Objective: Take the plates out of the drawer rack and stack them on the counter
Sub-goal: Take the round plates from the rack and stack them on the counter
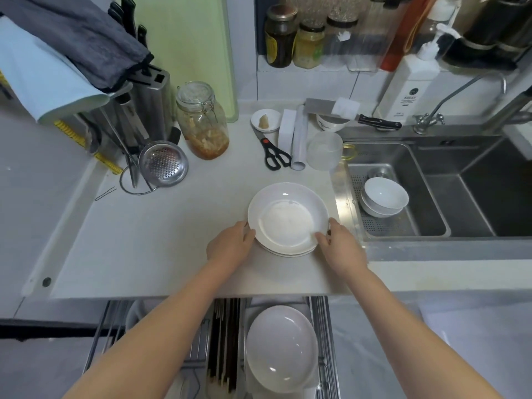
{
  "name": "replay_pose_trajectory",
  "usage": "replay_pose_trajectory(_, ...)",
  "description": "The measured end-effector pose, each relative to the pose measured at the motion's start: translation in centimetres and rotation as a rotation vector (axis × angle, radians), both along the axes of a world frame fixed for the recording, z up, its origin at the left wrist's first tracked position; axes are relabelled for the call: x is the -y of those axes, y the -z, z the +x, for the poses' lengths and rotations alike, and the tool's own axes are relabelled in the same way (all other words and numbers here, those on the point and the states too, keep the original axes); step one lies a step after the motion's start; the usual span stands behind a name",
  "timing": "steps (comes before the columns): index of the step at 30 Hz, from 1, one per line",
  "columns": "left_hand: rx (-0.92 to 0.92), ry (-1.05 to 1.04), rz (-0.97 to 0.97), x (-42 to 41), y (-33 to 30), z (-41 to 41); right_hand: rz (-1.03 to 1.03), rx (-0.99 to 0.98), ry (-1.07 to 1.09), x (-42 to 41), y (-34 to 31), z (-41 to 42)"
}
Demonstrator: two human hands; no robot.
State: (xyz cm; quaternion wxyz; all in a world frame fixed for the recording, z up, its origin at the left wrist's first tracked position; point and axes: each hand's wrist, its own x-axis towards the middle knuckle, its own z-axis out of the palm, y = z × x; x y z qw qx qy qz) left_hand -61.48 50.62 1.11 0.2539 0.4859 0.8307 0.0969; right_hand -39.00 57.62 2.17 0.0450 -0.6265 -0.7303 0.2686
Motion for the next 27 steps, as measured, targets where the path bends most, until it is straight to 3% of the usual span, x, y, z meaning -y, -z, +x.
replay_pose_trajectory(11, -0.153, 0.240, 0.195, 12.5, 2.3, 3.1, 0.058, 0.021, -0.157, 10.4, 2.8, 3.3)
replay_pose_trajectory(18, -0.135, 0.310, -0.023, 17.5, 6.9, 4.6, 0.135, 0.047, -0.256, 14.9, 5.8, 4.6)
replay_pose_trajectory(27, -0.073, 0.265, -0.324, 18.6, 12.8, 6.4, -0.232, 0.278, -0.247, 18.1, 13.9, 5.8)
